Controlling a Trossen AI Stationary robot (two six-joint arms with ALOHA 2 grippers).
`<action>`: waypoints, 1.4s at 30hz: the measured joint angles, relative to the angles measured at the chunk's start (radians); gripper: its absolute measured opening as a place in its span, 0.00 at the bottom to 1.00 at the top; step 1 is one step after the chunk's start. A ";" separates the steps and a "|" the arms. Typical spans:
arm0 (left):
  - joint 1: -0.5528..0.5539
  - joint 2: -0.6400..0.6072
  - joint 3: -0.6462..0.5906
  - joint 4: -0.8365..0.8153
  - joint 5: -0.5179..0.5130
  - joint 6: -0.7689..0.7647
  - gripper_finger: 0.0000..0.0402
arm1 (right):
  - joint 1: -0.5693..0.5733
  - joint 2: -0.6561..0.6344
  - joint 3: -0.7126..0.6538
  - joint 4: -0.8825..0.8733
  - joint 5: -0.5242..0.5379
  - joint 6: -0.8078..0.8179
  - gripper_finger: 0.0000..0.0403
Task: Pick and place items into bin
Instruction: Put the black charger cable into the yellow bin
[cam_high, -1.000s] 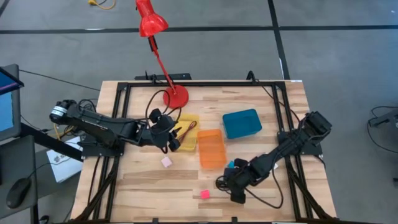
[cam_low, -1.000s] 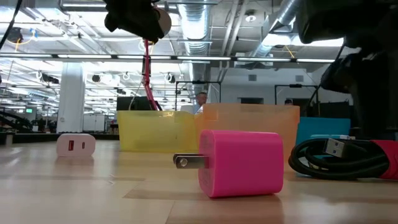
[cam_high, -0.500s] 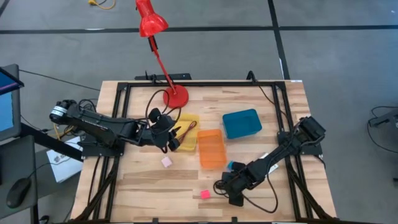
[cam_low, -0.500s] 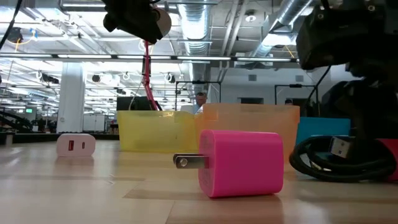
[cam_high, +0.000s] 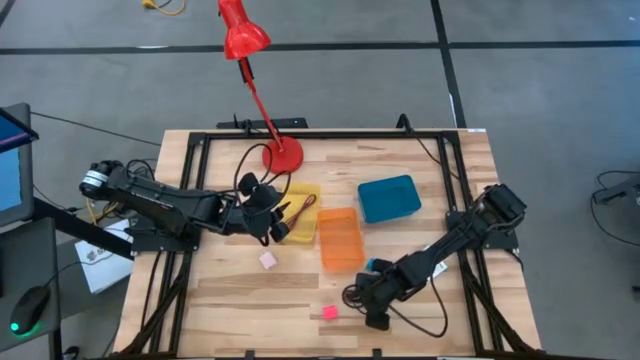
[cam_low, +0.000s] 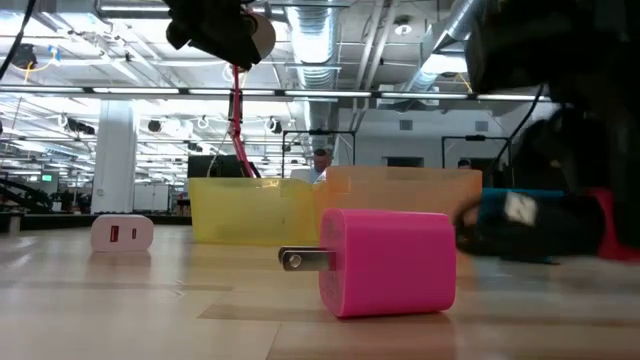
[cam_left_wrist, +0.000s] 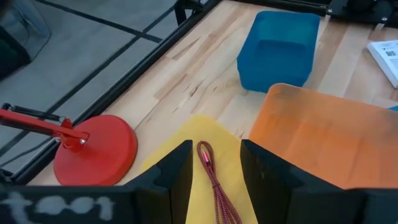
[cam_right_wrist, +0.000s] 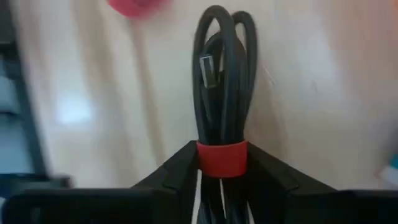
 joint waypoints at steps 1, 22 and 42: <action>0.000 -0.004 0.000 0.000 0.000 0.007 0.31 | 0.000 -0.006 0.000 0.011 0.000 0.000 0.22; -0.010 -0.312 0.000 -0.001 -0.001 0.168 0.31 | -0.206 -0.204 0.002 0.523 0.553 -0.718 0.18; -0.009 -0.358 0.001 -0.151 -0.020 0.149 0.31 | -0.586 0.144 0.281 0.367 0.183 -1.303 0.18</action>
